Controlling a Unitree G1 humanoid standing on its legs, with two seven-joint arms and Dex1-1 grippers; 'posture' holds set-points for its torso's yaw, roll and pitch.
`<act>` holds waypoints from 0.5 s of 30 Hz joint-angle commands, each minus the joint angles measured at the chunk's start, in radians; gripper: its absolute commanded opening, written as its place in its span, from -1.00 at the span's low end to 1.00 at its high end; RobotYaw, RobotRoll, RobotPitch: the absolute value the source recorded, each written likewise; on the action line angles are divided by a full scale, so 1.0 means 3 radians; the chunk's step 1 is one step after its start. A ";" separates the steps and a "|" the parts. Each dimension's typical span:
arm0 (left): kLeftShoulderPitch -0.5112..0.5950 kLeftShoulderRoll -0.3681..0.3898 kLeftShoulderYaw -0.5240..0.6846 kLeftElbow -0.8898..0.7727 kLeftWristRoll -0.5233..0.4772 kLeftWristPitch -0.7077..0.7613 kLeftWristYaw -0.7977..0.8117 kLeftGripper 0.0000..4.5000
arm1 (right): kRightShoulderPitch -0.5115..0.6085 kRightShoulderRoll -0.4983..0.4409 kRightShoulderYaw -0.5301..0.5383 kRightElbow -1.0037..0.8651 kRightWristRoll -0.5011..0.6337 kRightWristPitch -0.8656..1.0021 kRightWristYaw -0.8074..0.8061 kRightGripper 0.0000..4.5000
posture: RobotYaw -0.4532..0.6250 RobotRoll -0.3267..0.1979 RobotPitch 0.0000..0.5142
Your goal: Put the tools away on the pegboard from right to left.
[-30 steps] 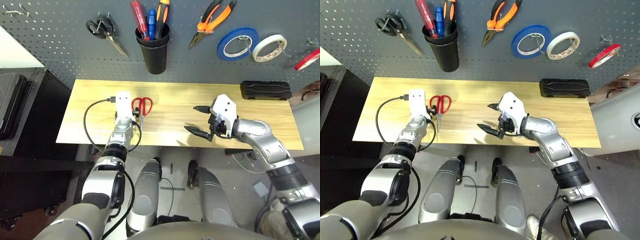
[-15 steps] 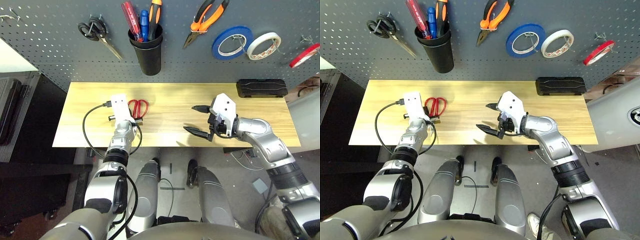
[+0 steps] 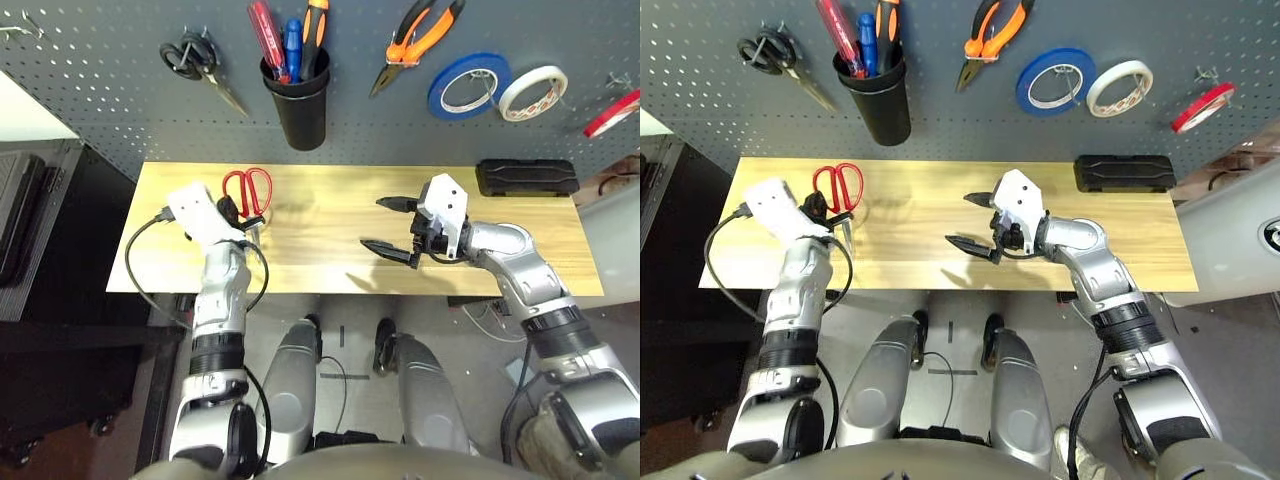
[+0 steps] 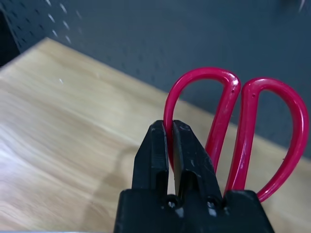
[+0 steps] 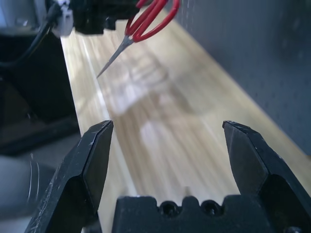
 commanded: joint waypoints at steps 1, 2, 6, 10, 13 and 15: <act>0.0136 0.0008 0.0089 -0.0364 -0.0144 0.0063 -0.0033 -0.99 | -0.0018 0.0003 -0.0174 0.0062 0.0252 -0.0093 0.0200 1.00 | 0.43 0.25 0.16; 0.0147 0.0019 0.0108 -0.0458 -0.0177 0.0077 -0.0039 -0.99 | -0.0034 0.0003 -0.0224 0.0053 0.0321 -0.0082 0.0238 1.00 | 0.44 0.25 0.16; 0.0133 0.0062 0.0171 -0.0728 -0.0307 0.0129 -0.0057 -0.99 | -0.0125 0.0003 -0.0381 0.0035 0.0529 -0.0038 0.0336 1.00 | 0.45 0.25 0.13; 0.0018 0.0164 0.0241 -0.0960 -0.0367 0.0209 -0.0017 -0.99 | -0.0269 -0.0006 -0.0524 -0.0012 0.0732 0.0065 0.0385 1.00 | 0.45 0.25 0.09; -0.0101 0.0245 0.0289 -0.1083 -0.0422 0.0315 0.0022 -0.99 | -0.0353 -0.0022 -0.0593 -0.0050 0.0831 0.0144 0.0399 1.00 | 0.45 0.25 0.07; -0.0169 0.0294 0.0315 -0.1145 -0.0461 0.0380 0.0020 -0.99 | -0.0395 -0.0044 -0.0627 -0.0067 0.0876 0.0184 0.0401 1.00 | 0.45 0.25 0.06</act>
